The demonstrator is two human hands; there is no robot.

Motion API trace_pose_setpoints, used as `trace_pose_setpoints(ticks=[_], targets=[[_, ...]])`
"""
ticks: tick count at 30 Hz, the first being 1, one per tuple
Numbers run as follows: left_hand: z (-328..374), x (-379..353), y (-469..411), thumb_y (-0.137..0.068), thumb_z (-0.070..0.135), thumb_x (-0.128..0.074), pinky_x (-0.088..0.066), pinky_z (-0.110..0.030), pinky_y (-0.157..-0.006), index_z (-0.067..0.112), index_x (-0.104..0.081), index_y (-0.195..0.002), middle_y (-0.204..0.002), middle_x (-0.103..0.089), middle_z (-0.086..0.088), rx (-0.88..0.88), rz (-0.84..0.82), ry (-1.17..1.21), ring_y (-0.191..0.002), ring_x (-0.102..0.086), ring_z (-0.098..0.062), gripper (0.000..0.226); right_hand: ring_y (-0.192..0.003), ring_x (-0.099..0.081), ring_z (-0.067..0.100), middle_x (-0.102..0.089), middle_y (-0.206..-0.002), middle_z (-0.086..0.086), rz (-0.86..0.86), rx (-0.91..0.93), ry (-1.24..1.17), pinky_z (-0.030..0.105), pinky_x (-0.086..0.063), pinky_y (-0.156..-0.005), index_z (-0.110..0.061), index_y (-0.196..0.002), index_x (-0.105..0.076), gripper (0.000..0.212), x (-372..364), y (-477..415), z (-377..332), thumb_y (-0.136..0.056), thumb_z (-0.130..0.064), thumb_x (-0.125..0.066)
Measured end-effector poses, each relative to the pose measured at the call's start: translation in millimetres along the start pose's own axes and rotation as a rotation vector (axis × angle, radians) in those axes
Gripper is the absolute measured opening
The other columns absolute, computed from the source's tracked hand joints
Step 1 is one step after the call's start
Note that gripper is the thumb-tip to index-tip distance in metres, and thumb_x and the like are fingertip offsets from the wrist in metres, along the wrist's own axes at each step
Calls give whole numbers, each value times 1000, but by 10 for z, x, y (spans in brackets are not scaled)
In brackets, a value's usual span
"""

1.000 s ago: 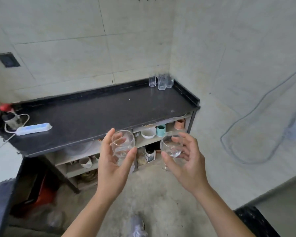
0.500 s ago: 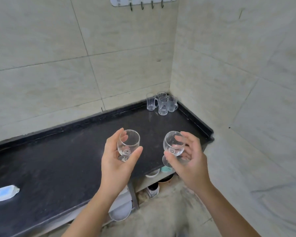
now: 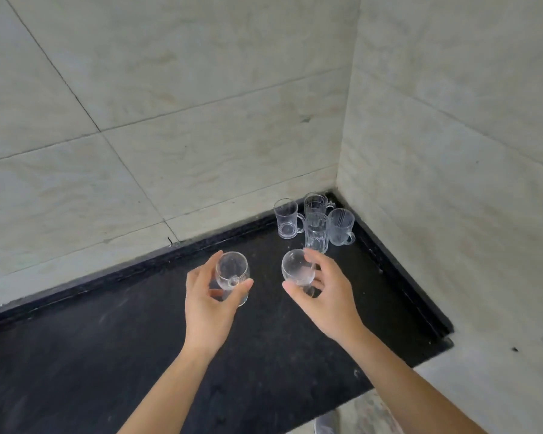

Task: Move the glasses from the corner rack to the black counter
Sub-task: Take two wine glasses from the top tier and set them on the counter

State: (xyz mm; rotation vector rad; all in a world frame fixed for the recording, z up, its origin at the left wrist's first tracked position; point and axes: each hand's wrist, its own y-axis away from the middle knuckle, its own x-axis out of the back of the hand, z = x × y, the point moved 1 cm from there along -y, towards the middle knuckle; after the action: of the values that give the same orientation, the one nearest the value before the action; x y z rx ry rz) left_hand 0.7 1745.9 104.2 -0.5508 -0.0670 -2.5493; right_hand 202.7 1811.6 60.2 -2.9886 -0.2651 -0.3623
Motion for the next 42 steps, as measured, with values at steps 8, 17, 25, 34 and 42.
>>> trace_pose_setpoints(ticks=[8, 17, 25, 34, 42], targets=[[-455, -503, -1050, -75, 24, -86, -55, -25, -87, 32, -54, -138, -132, -56, 9, 202, -42, -7, -92, -63, 12, 72, -114, -61, 5, -56, -128, -18, -137, -122, 221, 38, -55, -99, -48, -132, -50, 63, -280, -992, 613, -78, -45, -83], [-994, -947, -1948, -74, 16, -86, -48, -24, -92, 29, -58, -129, -113, -67, 11, 257, -232, -93, -98, -65, -6, 63, -92, -67, 8, -64, -117, -11, -70, -262, 307, 43, -58, -87, -28, -125, -54, 50, -757, -1492, 982, -83, -28, -82], [-1316, -1351, -2457, -76, 16, -83, -43, -23, -96, 22, -50, -142, -134, -64, 1, 259, -370, -144, -120, -61, -16, 73, -113, -59, 15, -57, -123, -4, -10, -359, 357, 45, -56, -93, -22, -132, -48, 51, -987, -1790, 1335, -89, -18, -76], [-1445, -1479, -2705, -80, 16, -80, -54, -41, -99, 28, -37, -151, -141, -58, -4, 246, -465, -154, -121, -62, -24, 84, -124, -56, 18, -56, -136, 0, 7, -369, 452, 44, -53, -98, -18, -144, -43, 62, -1063, -1898, 1391, -91, -28, -74], [-1228, -1134, -2438, -90, 29, -71, -30, -41, -120, 23, -17, -158, -164, -26, 0, 116, -395, -252, -151, -25, -20, 86, -155, -20, 19, -18, -169, 7, -139, -435, 435, 24, -20, -116, -16, -162, -6, 97, -900, -1740, 1004, -94, -32, -72]])
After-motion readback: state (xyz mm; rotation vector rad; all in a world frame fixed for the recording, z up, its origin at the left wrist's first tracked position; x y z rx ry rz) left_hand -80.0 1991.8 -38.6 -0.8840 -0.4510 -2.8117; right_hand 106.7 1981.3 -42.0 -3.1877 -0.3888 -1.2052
